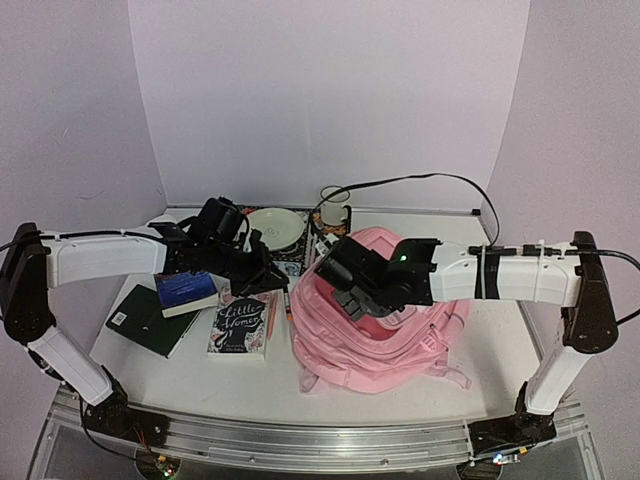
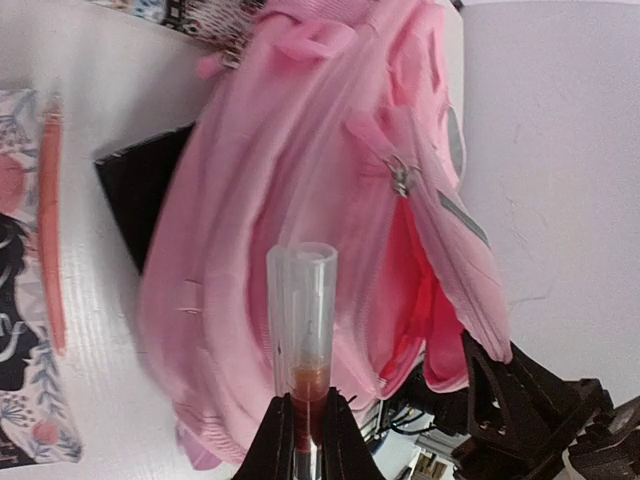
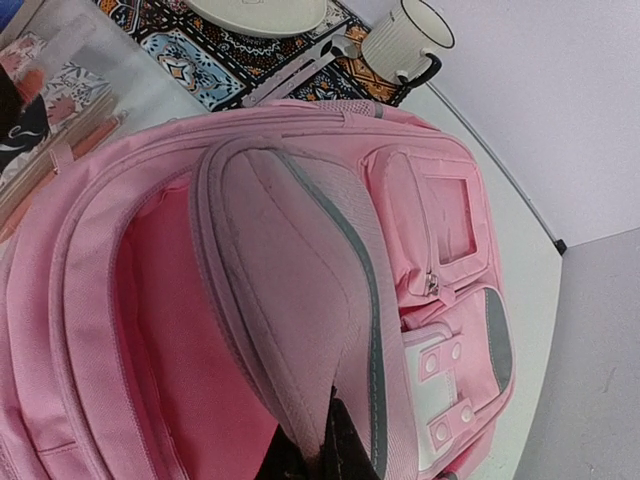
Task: Pack the student bag
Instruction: Place the pen in the upper front pocket of the bag.
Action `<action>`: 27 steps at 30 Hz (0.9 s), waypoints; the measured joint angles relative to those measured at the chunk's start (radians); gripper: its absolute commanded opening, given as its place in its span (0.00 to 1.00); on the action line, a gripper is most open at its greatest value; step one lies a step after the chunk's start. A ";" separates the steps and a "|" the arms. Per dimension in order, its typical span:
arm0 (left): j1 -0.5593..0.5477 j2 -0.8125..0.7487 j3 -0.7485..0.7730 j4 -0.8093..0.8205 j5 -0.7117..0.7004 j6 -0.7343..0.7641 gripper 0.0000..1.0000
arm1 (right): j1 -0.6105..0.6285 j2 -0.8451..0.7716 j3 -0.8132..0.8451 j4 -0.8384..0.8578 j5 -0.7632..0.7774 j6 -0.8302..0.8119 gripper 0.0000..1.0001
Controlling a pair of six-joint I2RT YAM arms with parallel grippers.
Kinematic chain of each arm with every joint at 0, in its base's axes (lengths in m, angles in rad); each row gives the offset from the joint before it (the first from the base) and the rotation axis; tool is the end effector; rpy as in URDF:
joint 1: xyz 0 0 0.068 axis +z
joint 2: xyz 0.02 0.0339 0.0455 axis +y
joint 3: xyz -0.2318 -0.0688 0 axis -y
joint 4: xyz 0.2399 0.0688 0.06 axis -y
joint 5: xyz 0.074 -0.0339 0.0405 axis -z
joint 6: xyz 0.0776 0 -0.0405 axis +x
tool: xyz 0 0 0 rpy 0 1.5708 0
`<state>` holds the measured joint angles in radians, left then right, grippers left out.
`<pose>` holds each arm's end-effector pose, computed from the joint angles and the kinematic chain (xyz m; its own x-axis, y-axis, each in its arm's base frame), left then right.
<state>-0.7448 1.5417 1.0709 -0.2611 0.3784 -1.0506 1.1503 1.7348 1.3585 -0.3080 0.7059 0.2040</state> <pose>0.2474 -0.2671 0.1922 -0.9661 -0.2060 -0.1555 -0.0128 0.6401 -0.7682 0.2117 0.3502 0.2257 -0.3519 -0.4092 -0.8419 -0.4271 0.8705 -0.2446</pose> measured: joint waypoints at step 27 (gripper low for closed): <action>-0.107 0.212 0.111 0.222 0.060 -0.102 0.11 | -0.001 0.020 0.059 0.019 -0.101 0.112 0.00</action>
<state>-0.8520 1.7537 1.1815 -0.0396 0.4386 -1.1525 1.1496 1.7549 1.4175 -0.2887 0.6047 0.3160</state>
